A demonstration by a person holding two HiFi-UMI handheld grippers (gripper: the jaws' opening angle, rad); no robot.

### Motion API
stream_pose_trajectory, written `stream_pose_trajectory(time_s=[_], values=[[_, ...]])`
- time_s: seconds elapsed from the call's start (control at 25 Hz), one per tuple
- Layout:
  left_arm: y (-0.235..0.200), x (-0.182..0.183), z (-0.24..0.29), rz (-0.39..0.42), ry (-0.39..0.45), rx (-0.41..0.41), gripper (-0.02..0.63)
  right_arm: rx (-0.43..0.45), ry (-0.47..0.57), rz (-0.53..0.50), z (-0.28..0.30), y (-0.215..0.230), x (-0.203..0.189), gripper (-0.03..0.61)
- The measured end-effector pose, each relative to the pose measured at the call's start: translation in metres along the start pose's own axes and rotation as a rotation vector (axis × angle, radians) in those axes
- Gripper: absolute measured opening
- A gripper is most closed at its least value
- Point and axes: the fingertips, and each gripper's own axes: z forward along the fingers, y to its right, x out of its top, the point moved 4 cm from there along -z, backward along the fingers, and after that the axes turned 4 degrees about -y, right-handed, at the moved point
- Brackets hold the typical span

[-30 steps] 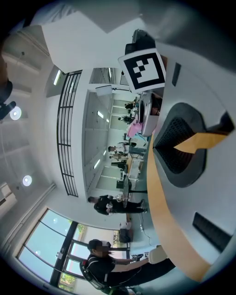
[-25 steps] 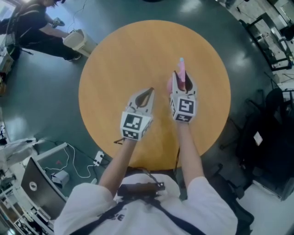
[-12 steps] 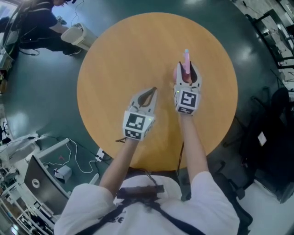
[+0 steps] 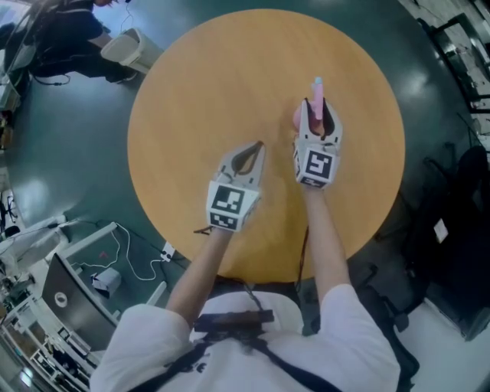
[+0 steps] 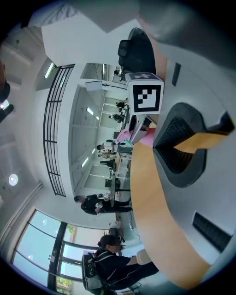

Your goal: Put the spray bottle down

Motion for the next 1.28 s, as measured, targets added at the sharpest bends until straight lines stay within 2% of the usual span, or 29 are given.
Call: stream_pose_trajectory(time_s=[0.08, 0.32, 0.52, 0.68, 0.84, 1.16, 1.28], values=[[-0.001, -0.001, 0.001, -0.004, -0.003, -0.001, 0.011, -0.012, 0.006, 0.024, -0.001, 0.000, -0.003, 0.173], [-0.008, -0.014, -0.005, -0.029, -0.014, -0.001, 0.011, -0.025, -0.010, 0.009, -0.006, -0.005, -0.008, 0.176], [-0.004, -0.018, -0.008, -0.037, -0.016, -0.001, 0.011, 0.018, -0.036, 0.005, -0.004, -0.003, -0.011, 0.175], [-0.003, -0.014, -0.014, -0.034, -0.002, -0.005, 0.011, 0.038, -0.086, 0.016, -0.005, -0.008, -0.009, 0.233], [0.001, -0.010, -0.022, -0.027, 0.012, -0.011, 0.011, 0.019, -0.099, 0.034, -0.017, -0.006, -0.008, 0.272], [0.012, -0.014, -0.042, -0.018, 0.034, -0.031, 0.011, -0.054, -0.126, 0.038, -0.057, 0.000, -0.015, 0.273], [0.014, -0.021, -0.053, -0.019, 0.039, -0.039, 0.011, -0.082, -0.144, 0.027, -0.078, -0.008, -0.015, 0.170]])
